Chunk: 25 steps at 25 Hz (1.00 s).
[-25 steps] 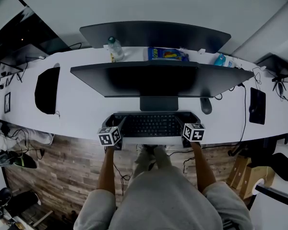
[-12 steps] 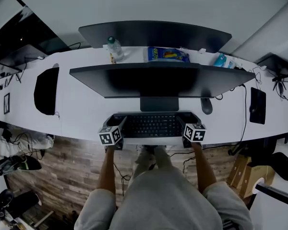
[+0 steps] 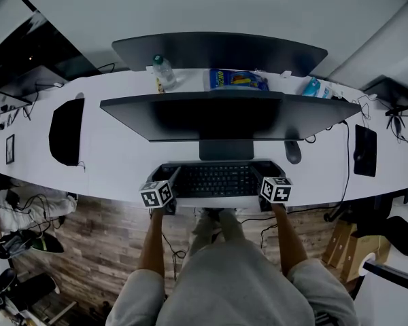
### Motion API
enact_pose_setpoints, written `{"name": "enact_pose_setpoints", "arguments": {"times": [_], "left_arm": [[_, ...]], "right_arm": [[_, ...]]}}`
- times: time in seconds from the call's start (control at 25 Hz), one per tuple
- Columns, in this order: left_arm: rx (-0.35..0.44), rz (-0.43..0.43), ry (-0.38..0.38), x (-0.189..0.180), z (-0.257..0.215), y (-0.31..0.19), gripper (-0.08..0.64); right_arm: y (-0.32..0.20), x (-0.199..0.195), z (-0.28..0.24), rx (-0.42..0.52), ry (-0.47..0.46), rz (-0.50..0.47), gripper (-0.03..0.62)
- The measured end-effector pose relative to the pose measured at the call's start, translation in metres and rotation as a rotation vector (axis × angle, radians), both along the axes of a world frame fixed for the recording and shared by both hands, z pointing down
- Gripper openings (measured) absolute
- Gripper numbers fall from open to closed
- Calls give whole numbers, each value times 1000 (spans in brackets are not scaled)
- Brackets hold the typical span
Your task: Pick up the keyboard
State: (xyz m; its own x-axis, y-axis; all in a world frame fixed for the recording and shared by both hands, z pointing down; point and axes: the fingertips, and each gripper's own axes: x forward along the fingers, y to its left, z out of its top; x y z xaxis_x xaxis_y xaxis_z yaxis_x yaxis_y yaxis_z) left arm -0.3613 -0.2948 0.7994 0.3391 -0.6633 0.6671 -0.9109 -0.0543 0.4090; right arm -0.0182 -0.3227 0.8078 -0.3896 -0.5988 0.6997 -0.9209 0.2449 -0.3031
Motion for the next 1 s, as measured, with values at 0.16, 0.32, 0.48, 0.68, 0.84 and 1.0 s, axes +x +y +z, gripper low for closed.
{"name": "enact_pose_setpoints", "arguments": {"times": [0.16,0.32,0.48,0.68,0.84,1.0], "left_arm": [[3,-4,-4,1,-1,-1,303],[9,-9,-7,1,-4,5,304],[22,-18,1,2,-9,13,304],[67,-17,1,3,-27,13,304],[115,-8,-4,6,-52,10,304],[170,-2,-12,8,-81,5,304]], "right_arm": [[1,1,-2,7,3,1,351],[4,0,-4,10,2,-5,351],[11,0,-13,38,12,-11,351],[13,2,-34,88,15,-4,352],[13,5,-57,136,8,8,352],[10,8,-83,196,-3,13,353]]}}
